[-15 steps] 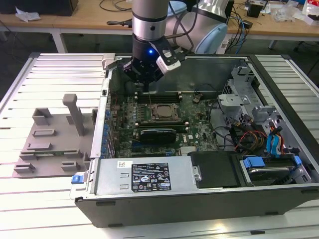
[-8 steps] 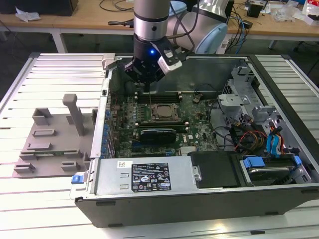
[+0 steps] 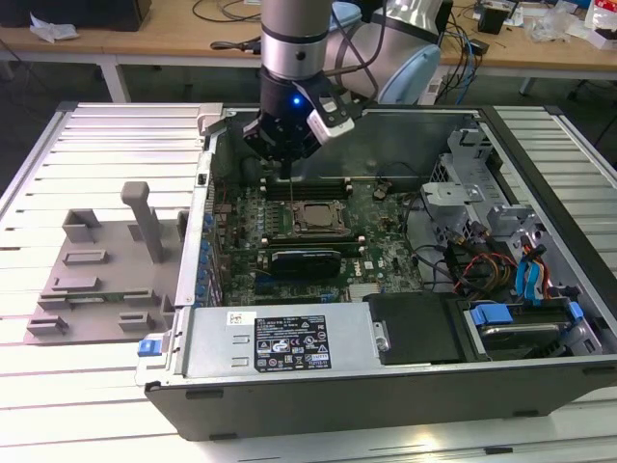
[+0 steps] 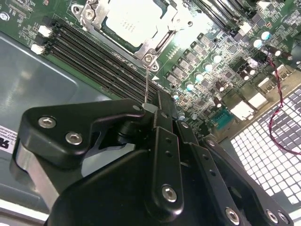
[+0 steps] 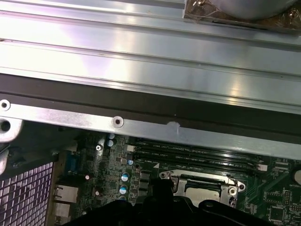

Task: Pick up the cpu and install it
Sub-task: 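Install the first cpu locking lever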

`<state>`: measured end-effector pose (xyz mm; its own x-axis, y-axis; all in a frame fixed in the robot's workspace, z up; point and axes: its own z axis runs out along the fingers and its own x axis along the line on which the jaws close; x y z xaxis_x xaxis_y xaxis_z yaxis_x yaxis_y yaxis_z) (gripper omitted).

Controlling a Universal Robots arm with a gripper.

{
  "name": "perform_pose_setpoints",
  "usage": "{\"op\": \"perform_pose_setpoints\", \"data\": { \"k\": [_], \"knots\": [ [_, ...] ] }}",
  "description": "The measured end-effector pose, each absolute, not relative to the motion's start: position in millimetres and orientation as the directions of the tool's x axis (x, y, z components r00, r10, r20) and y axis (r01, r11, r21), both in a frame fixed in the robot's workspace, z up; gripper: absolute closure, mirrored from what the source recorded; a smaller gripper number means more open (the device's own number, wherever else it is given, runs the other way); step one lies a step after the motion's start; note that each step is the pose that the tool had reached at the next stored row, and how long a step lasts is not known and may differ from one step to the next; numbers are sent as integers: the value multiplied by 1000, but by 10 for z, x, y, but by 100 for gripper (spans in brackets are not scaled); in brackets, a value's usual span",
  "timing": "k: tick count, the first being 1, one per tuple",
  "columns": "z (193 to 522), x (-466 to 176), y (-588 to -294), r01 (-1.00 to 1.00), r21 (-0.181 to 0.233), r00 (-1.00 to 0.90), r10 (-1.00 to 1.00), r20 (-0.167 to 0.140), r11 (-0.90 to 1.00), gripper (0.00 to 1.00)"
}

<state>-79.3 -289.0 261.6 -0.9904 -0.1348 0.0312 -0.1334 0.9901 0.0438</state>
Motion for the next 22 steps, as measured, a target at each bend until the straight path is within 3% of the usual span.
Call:
{"op": "perform_pose_setpoints", "data": {
  "k": [12, 22],
  "knots": [
    [2571, -654, -2890, -133, 44, -990, -135, 31, 990, 89],
    [2286, -464, -2847, -128, 45, -991, -130, 42, 991, 89]
  ]
}}
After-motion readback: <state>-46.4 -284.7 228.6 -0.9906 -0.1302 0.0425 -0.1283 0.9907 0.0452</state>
